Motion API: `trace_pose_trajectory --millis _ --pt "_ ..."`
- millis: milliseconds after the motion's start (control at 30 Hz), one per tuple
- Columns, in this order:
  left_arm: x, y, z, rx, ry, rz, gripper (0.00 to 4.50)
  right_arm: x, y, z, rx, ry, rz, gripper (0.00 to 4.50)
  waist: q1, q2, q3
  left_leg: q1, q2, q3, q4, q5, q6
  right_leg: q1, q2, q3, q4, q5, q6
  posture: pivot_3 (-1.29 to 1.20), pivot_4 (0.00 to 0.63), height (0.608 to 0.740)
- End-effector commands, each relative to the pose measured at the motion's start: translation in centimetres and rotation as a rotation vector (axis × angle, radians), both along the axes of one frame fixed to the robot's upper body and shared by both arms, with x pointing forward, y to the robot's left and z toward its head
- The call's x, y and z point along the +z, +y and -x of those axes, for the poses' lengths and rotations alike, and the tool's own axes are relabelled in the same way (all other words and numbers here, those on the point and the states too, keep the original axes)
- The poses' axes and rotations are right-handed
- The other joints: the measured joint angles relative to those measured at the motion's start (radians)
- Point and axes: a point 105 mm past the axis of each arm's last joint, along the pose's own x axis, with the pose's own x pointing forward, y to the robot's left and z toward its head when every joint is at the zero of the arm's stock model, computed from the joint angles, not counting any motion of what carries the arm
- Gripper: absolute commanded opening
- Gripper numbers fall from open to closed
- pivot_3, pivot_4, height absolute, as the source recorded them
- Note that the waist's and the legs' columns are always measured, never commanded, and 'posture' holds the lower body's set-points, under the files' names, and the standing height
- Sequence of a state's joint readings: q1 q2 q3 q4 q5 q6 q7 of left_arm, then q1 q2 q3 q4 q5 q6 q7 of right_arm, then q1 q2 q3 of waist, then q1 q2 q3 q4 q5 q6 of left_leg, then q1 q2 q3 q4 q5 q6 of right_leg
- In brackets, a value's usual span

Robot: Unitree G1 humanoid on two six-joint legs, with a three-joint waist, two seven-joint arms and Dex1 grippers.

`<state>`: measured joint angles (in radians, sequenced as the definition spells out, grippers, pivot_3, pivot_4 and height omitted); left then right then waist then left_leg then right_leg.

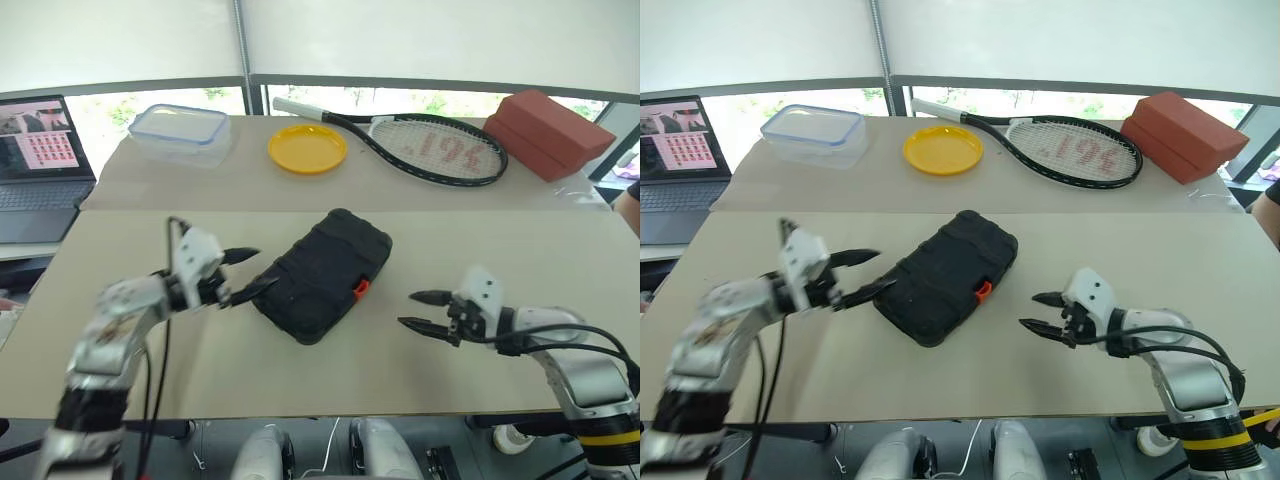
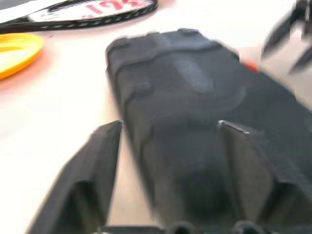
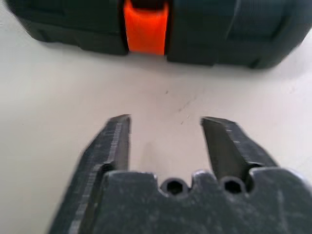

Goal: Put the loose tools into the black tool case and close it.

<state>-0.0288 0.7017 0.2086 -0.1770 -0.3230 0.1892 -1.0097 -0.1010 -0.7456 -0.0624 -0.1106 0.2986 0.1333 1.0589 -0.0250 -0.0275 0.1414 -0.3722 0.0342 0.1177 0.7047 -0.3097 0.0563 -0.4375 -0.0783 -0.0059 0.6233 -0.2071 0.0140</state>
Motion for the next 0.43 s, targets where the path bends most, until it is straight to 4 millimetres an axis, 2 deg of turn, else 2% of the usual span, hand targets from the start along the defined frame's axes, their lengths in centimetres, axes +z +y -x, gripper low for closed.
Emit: trace_pose_trajectory --millis 33,67,200,433 --pt "-0.8 3.6 2.2 0.101 -0.048 -0.128 4.5 1.7 -2.3 -0.1 0.045 -0.111 -0.001 4.25 0.008 0.0 0.001 0.001 0.0 0.0 -0.003 0.0 0.0 0.001 -0.001 0.0 -0.001 -0.001 0.0 0.0 0.15 0.74" --pt "-1.1 4.0 2.7 0.118 -0.038 -0.129 4.5 1.9 -2.5 -0.2 0.048 -0.124 -0.014 4.41 0.018 -0.002 0.002 0.001 0.0 0.001 -0.003 0.0 0.001 0.0 -0.001 -0.002 -0.002 -0.001 0.0 0.0 0.15 0.74" --pt "-1.8 5.2 3.8 0.177 -0.029 -0.146 4.5 1.6 -2.9 -0.3 0.084 -0.158 0.01 4.41 0.042 -0.001 0.003 0.0 0.0 -0.001 -0.002 0.0 0.001 0.001 -0.005 -0.006 -0.003 -0.002 -0.002 0.0 0.15 0.74" --pt "-1.5 4.5 4.1 0.212 -0.055 -0.081 4.5 1.1 -4.0 -0.8 0.05 -0.191 0.025 4.41 0.037 -0.001 0.003 0.0 -0.001 0.0 -0.004 0.0 0.001 0.001 -0.008 -0.007 -0.003 -0.001 -0.001 0.0 0.15 0.74"
